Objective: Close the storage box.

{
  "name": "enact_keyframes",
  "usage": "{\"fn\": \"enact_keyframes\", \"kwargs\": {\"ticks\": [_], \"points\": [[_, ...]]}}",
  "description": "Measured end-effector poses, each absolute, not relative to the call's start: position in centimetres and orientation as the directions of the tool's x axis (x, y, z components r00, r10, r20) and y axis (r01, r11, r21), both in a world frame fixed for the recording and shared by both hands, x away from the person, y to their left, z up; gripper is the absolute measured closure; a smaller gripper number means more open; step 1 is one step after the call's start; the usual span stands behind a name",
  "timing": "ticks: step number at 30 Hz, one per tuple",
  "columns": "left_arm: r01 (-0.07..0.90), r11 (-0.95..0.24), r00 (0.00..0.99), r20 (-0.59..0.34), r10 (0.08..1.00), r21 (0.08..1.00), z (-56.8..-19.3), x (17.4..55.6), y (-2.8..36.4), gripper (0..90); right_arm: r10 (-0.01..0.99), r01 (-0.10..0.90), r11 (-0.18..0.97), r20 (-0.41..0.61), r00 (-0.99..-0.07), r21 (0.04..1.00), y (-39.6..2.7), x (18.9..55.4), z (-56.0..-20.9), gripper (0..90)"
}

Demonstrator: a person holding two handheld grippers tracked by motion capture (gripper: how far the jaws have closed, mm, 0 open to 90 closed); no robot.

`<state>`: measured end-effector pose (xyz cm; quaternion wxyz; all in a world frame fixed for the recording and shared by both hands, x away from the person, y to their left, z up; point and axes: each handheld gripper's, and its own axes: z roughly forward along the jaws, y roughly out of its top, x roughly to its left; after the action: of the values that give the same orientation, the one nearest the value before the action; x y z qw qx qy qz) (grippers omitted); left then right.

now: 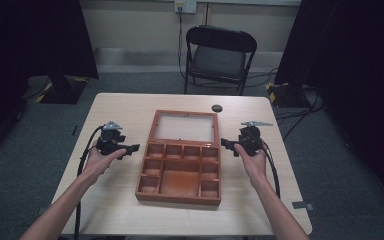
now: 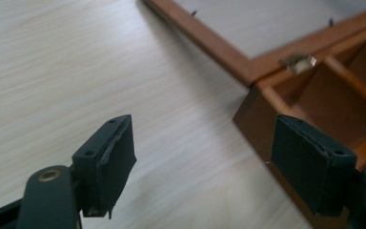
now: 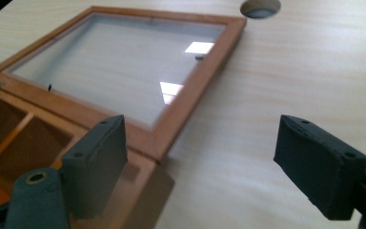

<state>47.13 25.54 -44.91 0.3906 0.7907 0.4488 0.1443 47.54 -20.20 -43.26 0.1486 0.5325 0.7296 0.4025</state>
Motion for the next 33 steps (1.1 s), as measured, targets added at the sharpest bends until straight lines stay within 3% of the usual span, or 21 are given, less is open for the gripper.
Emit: {"fn": "enact_keyframes", "kwargs": {"ticks": [5,14,22,27,33], "points": [[0.584,-0.301,0.558,-0.104,0.823,0.754,-44.4,48.7,23.6,22.0,0.888,0.641,0.148,0.184,-0.421,0.753,-18.0,49.8,-42.7,18.1],[0.605,-0.234,0.542,-0.179,0.821,0.761,-44.9,51.6,21.8,21.2,0.889,0.678,0.163,0.192,-0.416,0.717,-15.9,52.1,-44.8,17.5],[0.63,-0.252,0.536,-0.176,0.826,0.735,-46.0,51.9,21.2,20.5,0.885,0.676,0.184,0.179,-0.43,0.714,-15.1,52.4,-45.8,15.8],[0.656,-0.194,0.516,-0.246,0.82,0.729,-46.6,51.9,21.0,19.5,0.884,0.675,0.168,0.193,-0.425,0.718,-15.0,52.4,-46.1,15.1],[0.662,-0.186,0.517,-0.262,0.815,0.726,-46.8,52.1,20.7,18.2,0.883,0.67,0.19,0.174,-0.437,0.718,-14.2,52.3,-46.6,15.1]]}}
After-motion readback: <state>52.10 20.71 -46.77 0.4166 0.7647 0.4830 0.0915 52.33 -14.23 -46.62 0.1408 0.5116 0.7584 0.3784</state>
